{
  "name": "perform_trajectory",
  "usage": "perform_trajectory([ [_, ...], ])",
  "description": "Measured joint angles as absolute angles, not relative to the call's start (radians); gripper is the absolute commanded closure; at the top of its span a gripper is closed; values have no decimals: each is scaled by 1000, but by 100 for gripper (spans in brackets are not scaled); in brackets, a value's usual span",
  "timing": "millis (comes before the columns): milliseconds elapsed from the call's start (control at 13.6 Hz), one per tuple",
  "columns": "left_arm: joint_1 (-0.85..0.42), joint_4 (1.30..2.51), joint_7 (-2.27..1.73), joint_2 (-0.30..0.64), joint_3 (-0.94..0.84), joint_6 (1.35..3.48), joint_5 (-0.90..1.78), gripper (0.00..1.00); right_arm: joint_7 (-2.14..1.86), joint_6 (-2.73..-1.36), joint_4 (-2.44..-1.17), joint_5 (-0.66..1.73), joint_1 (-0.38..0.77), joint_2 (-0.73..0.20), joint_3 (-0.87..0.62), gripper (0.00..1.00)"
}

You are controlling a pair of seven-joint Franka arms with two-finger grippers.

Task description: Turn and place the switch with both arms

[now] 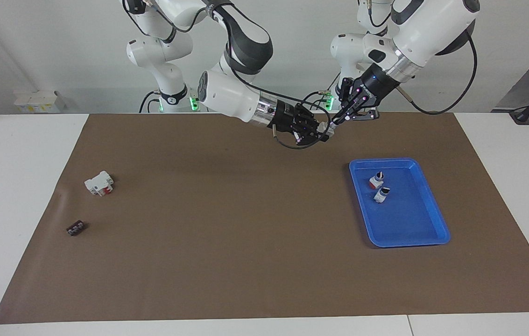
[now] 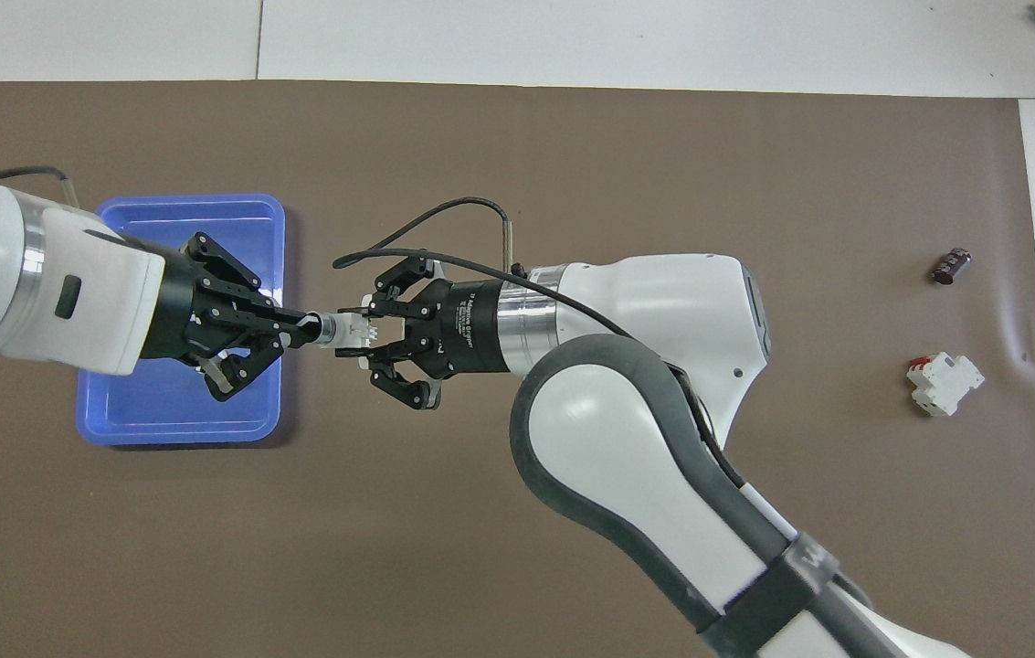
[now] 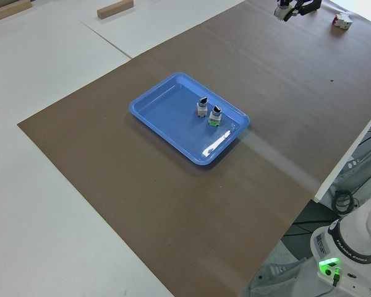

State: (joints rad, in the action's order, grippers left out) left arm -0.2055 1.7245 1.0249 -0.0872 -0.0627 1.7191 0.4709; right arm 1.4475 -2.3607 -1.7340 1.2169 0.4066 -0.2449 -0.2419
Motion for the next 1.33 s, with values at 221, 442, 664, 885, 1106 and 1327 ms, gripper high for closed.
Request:
perform_trajectory([
  [221,-206,1721,1140,-90,-62,1714,466,100,1448,-2361,-1734,1217,409,-241,-242,100],
  [442,-206,1719,1162,-92,-62,1713,466,100,1448,-2361,-1734,1217,409,-238,-242,100],
  [664,-206,1719,1163,-93,-62,1713,466,100,1448,-2361,-1734,1217,409,-238,-242,100],
  [885,-206,1719,1163,-93,-62,1713,466,100,1448,-2361,-1734,1217,409,-238,-242,74],
  [1106,-205,1721,1163,-92,-59,1710,452,100,1448,-2362,-1731,1217,407,-235,-240,22],
  [1327,-202,1735,1178,-90,-37,1687,428,100,1447,-2362,-1727,1204,392,-199,-227,1],
])
